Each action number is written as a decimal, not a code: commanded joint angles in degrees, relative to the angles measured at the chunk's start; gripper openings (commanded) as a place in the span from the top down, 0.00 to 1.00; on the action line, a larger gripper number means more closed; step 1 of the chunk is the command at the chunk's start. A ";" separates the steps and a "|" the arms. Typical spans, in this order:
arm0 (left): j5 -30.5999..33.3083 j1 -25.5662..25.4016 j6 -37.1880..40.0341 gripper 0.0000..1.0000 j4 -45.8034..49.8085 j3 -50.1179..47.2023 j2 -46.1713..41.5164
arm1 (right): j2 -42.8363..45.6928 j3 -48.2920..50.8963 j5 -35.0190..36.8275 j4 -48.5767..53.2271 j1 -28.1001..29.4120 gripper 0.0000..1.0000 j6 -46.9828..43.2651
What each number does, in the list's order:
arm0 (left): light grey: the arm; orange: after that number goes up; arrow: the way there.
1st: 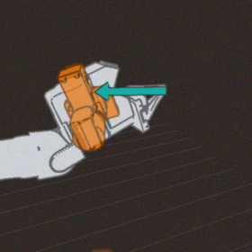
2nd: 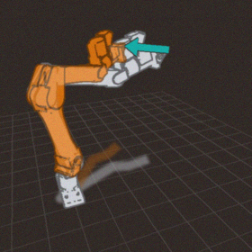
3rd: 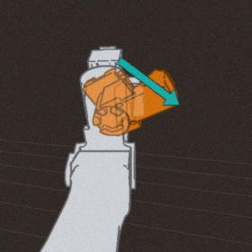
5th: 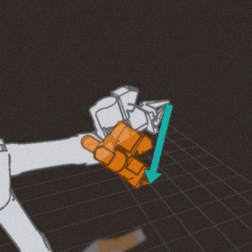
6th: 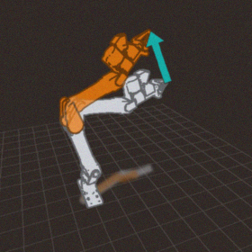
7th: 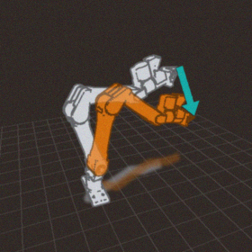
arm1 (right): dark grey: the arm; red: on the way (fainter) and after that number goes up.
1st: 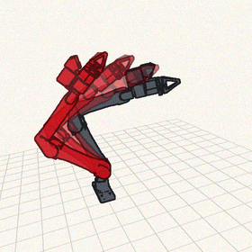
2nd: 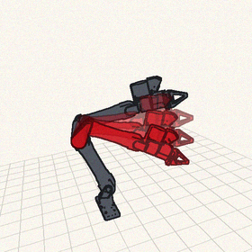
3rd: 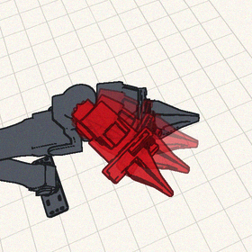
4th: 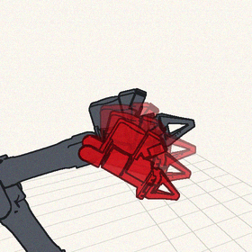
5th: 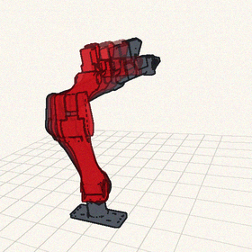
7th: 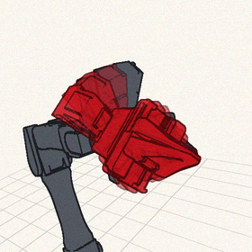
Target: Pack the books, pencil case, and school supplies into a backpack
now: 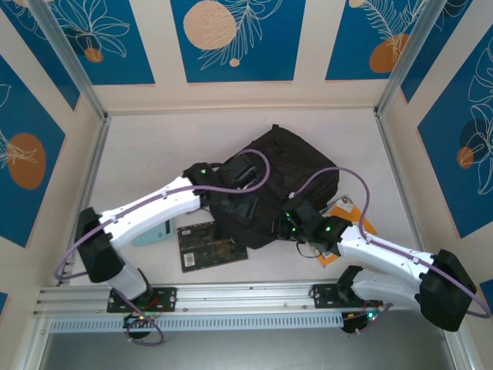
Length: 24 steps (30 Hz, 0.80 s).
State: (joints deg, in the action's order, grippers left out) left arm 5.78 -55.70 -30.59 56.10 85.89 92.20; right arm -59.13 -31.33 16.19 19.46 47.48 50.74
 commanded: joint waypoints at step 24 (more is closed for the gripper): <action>-7.94 -6.72 0.40 0.48 5.09 3.89 14.75 | 1.56 -0.22 3.29 -0.84 -1.89 0.97 0.09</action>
State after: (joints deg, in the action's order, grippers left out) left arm 0.95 -61.41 -30.11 60.90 91.22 107.09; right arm -59.05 -31.33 16.73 20.08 46.46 50.98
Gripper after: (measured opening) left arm 0.580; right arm 0.092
